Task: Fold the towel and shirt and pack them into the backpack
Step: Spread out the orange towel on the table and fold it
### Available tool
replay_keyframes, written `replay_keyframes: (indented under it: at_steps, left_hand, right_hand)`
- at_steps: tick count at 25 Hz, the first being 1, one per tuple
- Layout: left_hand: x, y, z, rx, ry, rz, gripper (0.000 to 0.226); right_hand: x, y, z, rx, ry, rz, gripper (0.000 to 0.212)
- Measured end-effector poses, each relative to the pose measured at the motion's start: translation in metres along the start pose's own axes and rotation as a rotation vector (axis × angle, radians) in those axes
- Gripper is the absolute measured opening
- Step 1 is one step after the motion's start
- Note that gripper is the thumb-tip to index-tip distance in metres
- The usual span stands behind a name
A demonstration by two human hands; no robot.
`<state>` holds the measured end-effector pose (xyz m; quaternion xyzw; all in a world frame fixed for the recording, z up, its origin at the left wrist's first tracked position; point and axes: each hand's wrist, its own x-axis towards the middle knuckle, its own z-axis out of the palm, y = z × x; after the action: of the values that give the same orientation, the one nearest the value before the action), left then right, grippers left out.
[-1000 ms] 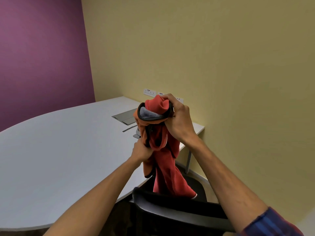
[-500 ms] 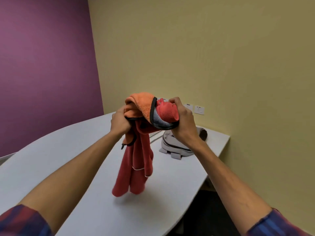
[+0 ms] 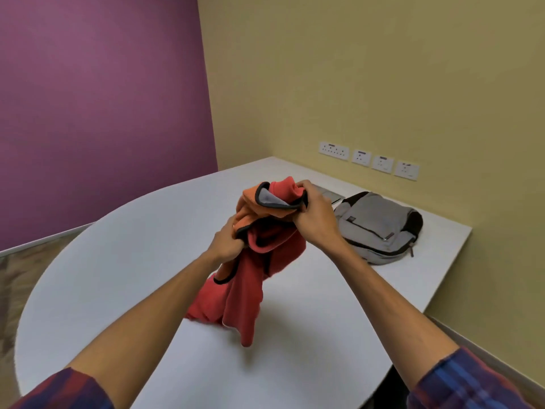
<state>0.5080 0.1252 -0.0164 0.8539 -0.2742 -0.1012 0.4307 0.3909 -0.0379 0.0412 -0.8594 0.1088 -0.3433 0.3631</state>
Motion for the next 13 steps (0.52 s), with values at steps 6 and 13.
replay_keyframes:
  at_steps: [6, 13]
  left_hand:
    - [0.039, -0.042, 0.031, -0.275, -0.095, -0.177, 0.049]
    - [0.058, -0.152, 0.051, -0.288, 0.125, -0.448, 0.040]
  right_hand:
    - [0.013, 0.060, 0.084, 0.141, -0.380, 0.236, 0.046]
    - [-0.012, 0.109, 0.145, 0.233, -0.630, 0.357, 0.062]
